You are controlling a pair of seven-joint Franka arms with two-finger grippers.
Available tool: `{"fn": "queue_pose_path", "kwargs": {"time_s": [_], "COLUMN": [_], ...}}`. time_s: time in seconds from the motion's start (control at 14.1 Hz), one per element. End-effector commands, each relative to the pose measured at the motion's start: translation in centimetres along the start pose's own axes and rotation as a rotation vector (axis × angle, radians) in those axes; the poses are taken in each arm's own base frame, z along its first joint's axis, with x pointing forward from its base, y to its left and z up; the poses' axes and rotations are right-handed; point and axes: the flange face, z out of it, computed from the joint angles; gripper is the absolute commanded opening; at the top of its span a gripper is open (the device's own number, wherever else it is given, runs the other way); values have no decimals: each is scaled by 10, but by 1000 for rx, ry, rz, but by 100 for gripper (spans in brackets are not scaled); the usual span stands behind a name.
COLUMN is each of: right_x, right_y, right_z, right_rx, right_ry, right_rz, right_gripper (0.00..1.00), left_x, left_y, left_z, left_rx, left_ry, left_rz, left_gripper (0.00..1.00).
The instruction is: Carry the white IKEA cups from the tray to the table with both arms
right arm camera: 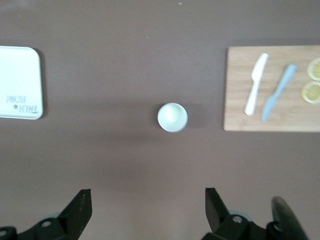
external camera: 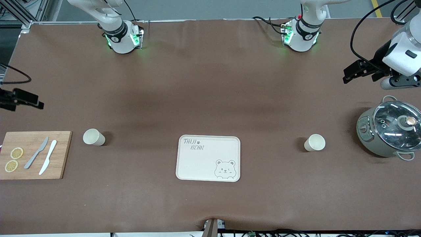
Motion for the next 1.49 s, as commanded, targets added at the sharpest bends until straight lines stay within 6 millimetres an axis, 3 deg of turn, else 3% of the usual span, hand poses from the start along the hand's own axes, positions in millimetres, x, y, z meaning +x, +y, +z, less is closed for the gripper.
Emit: {"fn": "queue_pose_path", "kwargs": {"time_s": [0.0,0.21,0.5,0.71,1.07,1.42], "right_x": [-47,-75,-74,-67,-63,-64], "right_y": [-19,-12,11,5,-5,-3], "right_z": [-10,-1,1,-13,-11,-10], "right_rx": [-60,-54,-50,-63,-68,-67], "right_ry": [16,74,65,96,95,87], "right_rz": [0,12,51,36,24,30], "right_gripper": [100,100,100,100,100,100], "left_x": [-8,-5,-2,-1,5,7], "left_y": [3,-1,1,0,-1,-2], "left_z": [-2,2,4,-2,-6,-3], "left_rx": [-4,-4,-6,-9,-14,-13], "left_ry": [10,4,6,21,27,21], "left_rz": [-2,-4,-1,-4,-4,-11], "left_gripper": [100,100,100,100,100,100]}}
